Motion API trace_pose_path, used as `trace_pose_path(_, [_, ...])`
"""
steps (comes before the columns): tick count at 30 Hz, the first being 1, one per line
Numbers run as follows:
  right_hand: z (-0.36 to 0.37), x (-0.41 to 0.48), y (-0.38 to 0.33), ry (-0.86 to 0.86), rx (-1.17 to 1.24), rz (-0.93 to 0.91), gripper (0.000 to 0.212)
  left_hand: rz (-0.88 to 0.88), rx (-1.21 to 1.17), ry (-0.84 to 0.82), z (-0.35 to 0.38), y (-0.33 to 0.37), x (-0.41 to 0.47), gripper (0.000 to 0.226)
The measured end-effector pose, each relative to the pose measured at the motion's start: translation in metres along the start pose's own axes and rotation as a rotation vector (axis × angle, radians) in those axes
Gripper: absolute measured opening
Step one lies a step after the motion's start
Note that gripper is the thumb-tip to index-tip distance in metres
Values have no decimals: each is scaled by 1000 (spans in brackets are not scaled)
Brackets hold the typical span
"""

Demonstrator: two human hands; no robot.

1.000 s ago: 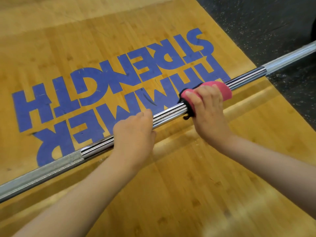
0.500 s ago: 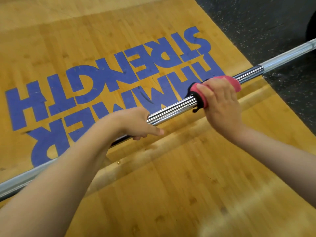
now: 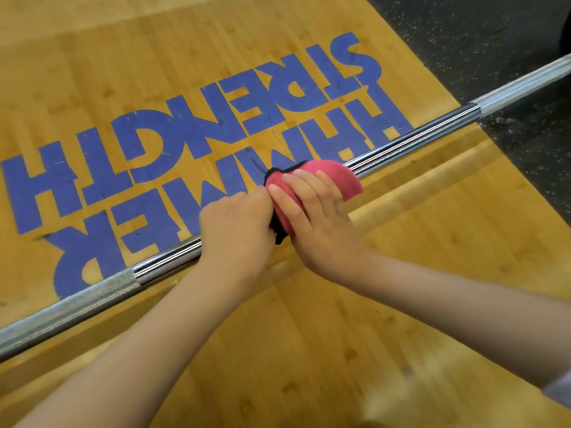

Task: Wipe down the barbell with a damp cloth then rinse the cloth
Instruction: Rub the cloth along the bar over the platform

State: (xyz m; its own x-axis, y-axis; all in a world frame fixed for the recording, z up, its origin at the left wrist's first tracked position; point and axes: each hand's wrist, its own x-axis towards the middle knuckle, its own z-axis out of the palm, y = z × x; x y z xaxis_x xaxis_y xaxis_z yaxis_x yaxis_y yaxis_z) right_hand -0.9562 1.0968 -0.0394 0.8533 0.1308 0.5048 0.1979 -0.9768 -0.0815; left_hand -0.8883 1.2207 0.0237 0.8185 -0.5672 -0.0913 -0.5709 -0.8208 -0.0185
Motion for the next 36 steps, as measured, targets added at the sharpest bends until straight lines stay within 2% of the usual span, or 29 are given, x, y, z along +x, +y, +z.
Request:
trace_pose_path(2, [-7,0,21,-28,14,-83,57,43,-6,-43,-4,-1,3,15])
trace_pose_path(4, [-17,1,45,-70,41,-87,60,96,-46,-127,-5,-5,10,25])
trace_pose_path(6, [-28,-1,68,-103,19,-9,65,122,-189,-351,-7,-13,24,34])
trace_pose_path(9, [-43,-8,106,-146,-59,100,64,73,-600,-838,-10,-26,45,41])
trace_pose_path(11, [-47,-11,121,-150,-93,143,61,59,-702,-988,-12,-30,50,42])
trace_pose_path(13, [-45,-11,118,-128,-103,174,61,52,-643,-897,-15,-28,44,44])
trace_pose_path(16, [-38,-13,88,-121,-20,224,68,39,-378,-458,-16,-17,22,42])
trace_pose_path(18, [-35,-14,63,-130,59,150,73,92,-102,-107,-6,-12,2,41])
trace_pose_path(19, [-33,-15,49,-130,94,103,73,120,-16,-22,-1,-10,-5,44])
trace_pose_path(22, [-25,-12,13,-151,140,9,74,121,1,69,0,-13,-7,60])
trace_pose_path(25, [-17,-12,2,-157,79,-46,75,68,62,49,3,-7,-4,35])
trace_pose_path(27, [-18,-11,13,-119,29,-99,73,57,17,-47,4,-8,1,23])
trace_pose_path(29, [-21,-10,30,-93,-14,-129,72,106,-157,-229,-4,-13,12,26])
trace_pose_path(32, [-28,-11,54,-110,-57,-24,72,111,-563,-728,-14,-27,36,32])
trace_pose_path(34, [-34,-14,75,-124,-94,66,72,92,-782,-949,-14,-33,45,31])
trace_pose_path(36, [-41,-16,99,-140,-119,158,71,74,-849,-1056,-11,-36,51,54])
